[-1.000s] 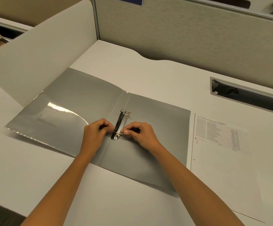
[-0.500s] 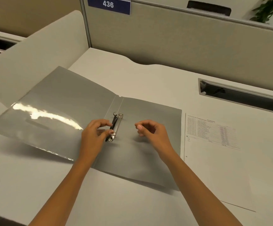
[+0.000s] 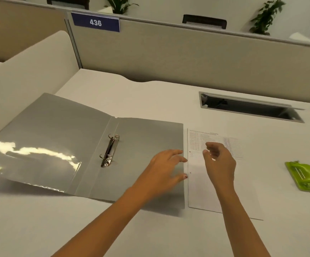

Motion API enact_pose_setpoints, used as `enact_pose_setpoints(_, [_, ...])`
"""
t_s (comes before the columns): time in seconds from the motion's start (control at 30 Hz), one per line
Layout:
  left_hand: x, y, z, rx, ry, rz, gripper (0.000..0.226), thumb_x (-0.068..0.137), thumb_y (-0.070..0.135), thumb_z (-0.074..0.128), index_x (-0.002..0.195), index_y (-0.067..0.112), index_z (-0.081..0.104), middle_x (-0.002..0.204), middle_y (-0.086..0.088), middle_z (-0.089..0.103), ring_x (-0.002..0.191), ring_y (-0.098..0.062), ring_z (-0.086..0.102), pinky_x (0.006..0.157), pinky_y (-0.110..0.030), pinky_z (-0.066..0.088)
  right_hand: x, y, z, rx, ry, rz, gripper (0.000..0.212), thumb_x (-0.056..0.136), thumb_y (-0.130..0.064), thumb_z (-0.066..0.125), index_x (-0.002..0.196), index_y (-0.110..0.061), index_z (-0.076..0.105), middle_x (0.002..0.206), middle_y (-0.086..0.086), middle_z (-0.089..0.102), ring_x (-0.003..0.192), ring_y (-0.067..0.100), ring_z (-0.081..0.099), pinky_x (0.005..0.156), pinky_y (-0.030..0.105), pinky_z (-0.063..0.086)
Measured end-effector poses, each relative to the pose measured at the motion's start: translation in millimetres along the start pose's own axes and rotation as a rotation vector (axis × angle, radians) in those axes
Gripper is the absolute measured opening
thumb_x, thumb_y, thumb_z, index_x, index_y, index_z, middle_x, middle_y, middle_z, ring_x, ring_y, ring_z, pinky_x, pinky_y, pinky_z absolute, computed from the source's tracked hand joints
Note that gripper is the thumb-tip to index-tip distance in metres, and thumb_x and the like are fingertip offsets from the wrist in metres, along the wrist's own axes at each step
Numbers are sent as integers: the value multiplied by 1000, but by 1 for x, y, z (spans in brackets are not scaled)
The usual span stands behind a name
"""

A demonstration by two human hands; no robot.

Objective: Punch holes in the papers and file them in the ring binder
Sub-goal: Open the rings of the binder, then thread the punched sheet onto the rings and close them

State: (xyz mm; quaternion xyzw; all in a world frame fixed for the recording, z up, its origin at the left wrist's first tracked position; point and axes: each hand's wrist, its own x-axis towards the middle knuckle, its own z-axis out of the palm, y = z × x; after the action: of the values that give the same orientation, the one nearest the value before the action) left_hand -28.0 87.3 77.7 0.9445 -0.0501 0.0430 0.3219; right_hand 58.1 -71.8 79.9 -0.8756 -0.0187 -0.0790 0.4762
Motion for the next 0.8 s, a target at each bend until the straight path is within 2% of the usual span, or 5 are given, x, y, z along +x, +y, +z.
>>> enact_pose_setpoints(0.13, [14, 29, 29, 96, -95, 51, 58, 95, 42, 50, 147, 26, 29, 157, 6, 25, 143, -15, 20, 118, -33, 9, 5, 33, -31, -226, 75, 139, 37, 90, -18, 61, 125, -6, 58, 124, 12, 62, 117, 30, 54, 100, 38, 41])
enact_pose_setpoints(0.23, [15, 45, 50, 125, -176, 71, 68, 97, 40, 47, 152, 18, 13, 161, -2, 9, 147, -18, 5, 115, -29, -8, 4, 56, -49, -458, -4, 291, 51, 91, -27, 59, 134, -2, 48, 131, 18, 55, 123, 36, 48, 103, 39, 33])
enact_pose_setpoints(0.37, [13, 56, 76, 150, -286, 9, 67, 99, 38, 43, 151, 12, 11, 160, -7, -14, 147, -25, -11, 118, -36, -1, 2, 74, -61, -564, -85, 473, 59, 94, -30, 55, 139, 2, 36, 136, 21, 46, 126, 37, 41, 99, 37, 35])
enact_pose_setpoints(0.6, [13, 55, 102, 308, -317, -53, 62, 100, 41, 32, 150, 13, 11, 160, -12, -10, 147, -32, -10, 117, -45, -6, -2, 73, -57, -635, -58, 590, 65, 84, -30, 68, 129, 5, 36, 132, 24, 40, 123, 38, 39, 97, 39, 39])
enact_pose_setpoints(0.8, [23, 57, 105, 305, -361, -129, 70, 93, 41, 47, 148, 13, 14, 158, -15, 0, 145, -32, -2, 118, -46, 1, 12, 67, -63, -676, -111, 731, 65, 77, -20, 74, 127, -1, 38, 134, 24, 39, 124, 37, 40, 104, 40, 36])
